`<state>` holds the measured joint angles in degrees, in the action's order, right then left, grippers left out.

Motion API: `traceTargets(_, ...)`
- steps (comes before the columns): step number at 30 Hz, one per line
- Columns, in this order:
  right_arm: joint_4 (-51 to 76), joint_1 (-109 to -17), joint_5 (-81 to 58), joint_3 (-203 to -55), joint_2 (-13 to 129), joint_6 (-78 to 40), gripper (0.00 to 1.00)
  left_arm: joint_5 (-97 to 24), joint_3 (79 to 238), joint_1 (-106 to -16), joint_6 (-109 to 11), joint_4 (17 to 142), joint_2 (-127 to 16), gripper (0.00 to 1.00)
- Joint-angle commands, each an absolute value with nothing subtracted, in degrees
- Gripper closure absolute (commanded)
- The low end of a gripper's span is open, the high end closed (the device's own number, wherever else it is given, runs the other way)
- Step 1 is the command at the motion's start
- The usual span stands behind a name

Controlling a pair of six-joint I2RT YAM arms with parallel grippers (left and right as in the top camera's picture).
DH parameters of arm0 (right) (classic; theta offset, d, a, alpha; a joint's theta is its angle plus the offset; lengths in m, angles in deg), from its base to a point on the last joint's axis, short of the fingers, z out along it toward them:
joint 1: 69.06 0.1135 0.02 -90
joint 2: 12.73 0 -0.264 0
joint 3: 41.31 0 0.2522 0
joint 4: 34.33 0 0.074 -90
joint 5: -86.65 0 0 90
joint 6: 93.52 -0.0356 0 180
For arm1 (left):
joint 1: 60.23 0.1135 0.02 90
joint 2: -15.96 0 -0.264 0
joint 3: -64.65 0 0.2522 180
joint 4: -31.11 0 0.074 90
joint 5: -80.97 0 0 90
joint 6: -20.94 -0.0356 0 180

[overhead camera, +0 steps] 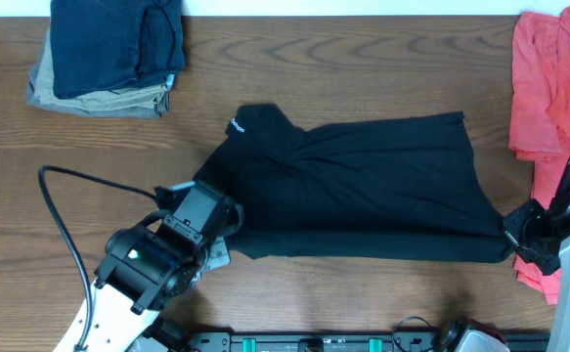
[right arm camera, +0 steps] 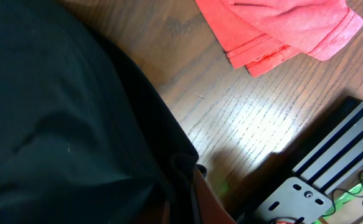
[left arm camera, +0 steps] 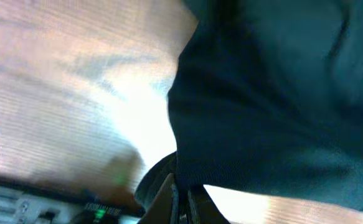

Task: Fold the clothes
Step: 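Fold the t-shirt's bottom half up with the left gripper toward the top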

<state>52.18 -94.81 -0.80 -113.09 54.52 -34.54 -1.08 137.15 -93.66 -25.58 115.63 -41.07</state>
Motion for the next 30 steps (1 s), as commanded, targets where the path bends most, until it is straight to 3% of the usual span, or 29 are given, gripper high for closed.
traceTargets(1, 51.52, -94.86, 0.71, -113.81, 54.41, -34.74, 0.98, 2.72, 138.11, -93.44, -25.75, 113.29, -42.40, 0.94)
traceTargets(15, 38.30, -94.64, -3.62, -113.24, 55.24, -34.72, 0.99, 12.58, 137.78, -93.40, -25.71, 97.86, -59.76, 0.94)
traceTargets(30, 29.27, -90.25, -2.20, -113.11, 67.06, -34.50, 0.99, 23.68, 137.78, -93.38, -29.88, 78.74, -74.42, 0.94)
